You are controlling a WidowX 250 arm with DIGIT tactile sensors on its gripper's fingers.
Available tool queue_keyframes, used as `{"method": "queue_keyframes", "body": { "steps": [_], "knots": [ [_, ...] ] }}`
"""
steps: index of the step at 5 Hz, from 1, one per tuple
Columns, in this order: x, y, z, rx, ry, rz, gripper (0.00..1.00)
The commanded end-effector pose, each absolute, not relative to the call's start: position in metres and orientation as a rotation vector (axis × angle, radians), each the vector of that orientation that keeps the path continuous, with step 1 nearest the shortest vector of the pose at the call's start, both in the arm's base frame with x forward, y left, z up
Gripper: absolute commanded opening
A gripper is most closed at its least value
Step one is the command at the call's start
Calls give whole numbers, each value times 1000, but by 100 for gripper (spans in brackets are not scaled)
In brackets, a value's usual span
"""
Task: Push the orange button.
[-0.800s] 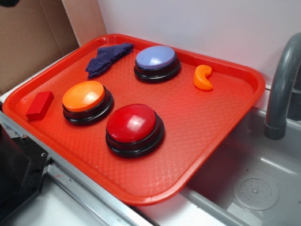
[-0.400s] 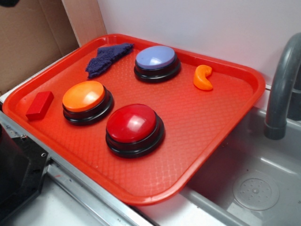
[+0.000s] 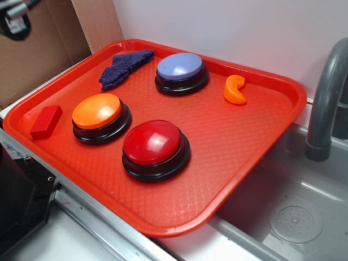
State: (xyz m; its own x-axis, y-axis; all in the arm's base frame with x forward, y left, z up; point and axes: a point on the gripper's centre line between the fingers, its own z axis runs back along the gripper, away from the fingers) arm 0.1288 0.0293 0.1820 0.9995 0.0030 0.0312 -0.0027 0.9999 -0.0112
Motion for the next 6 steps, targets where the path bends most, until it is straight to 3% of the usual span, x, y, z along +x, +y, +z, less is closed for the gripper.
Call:
{"method": "queue_keyframes", "body": {
  "steps": [1,2,3,4,6],
  "knots": [
    [165,37,119,21,-14,-109,100],
    [181,24,86,31,-10,-158,100],
    [188,24,67,94,-5,-170,100],
    [193,27,53,125,-18,-190,100],
    [188,37,45,120,-12,-191,100]
  ]
}}
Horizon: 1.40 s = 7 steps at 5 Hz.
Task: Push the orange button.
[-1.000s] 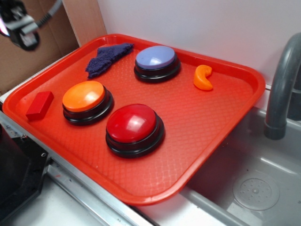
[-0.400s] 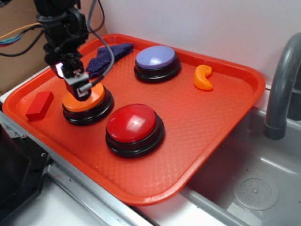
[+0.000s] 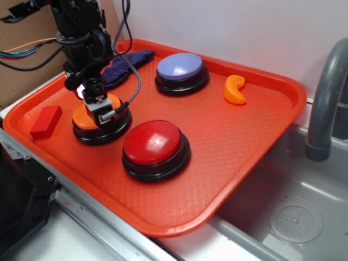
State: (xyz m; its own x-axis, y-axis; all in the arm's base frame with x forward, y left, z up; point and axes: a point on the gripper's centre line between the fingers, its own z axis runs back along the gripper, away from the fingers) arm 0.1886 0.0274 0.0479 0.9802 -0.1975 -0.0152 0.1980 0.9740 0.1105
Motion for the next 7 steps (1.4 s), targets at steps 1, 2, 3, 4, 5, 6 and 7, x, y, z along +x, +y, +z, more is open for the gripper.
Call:
{"method": "queue_keyframes", "body": {
  "steps": [1,2,3,4,5,6,7],
  "knots": [
    [189,36,44,119,-6,-193,100],
    [191,31,56,107,-7,-194,100],
    [191,30,76,66,-37,-171,100],
    [190,29,82,63,-72,-168,100],
    [187,30,96,50,-119,-142,100],
    [186,29,99,43,-131,-138,100],
    [182,31,107,45,-136,-126,100]
  ]
}}
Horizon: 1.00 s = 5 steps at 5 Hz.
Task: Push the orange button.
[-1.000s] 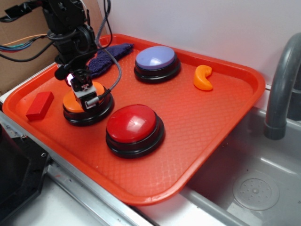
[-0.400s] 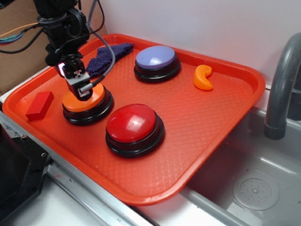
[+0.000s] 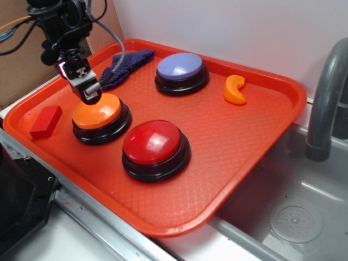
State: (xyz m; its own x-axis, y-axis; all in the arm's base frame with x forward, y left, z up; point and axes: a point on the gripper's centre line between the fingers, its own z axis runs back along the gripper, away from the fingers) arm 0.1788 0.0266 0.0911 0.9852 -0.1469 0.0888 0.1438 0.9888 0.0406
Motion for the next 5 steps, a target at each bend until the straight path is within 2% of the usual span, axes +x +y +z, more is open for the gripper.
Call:
{"method": "queue_keyframes", "body": {
  "steps": [1,2,3,5],
  "knots": [
    [180,30,113,86,-130,-124,100],
    [179,29,119,106,-115,-110,100],
    [178,30,121,45,-115,-96,100],
    [170,32,137,40,-133,-62,100]
  ]
}}
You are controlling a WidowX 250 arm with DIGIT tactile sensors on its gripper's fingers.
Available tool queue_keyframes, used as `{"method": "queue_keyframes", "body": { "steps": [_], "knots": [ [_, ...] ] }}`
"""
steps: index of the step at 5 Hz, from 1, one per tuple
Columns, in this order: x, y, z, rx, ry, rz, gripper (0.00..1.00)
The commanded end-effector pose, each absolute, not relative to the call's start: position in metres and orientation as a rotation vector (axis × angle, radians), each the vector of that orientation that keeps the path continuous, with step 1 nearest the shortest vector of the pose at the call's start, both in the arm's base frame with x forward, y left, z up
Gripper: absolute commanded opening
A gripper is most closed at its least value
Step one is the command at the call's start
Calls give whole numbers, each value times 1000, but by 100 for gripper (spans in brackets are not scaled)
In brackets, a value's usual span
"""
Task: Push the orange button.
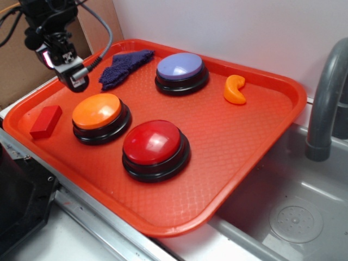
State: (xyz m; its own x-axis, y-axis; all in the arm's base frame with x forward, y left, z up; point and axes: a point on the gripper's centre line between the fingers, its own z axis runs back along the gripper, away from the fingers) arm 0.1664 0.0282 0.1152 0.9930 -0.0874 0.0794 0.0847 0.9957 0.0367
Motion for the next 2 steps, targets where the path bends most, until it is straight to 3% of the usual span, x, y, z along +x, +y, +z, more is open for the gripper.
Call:
{"method": "queue_keyframes", "body": {
  "steps": [1,2],
  "knots": [
    [168,31,141,58,-137,-56,100],
    [164,29,150,80,-156,-57,100]
  ]
}}
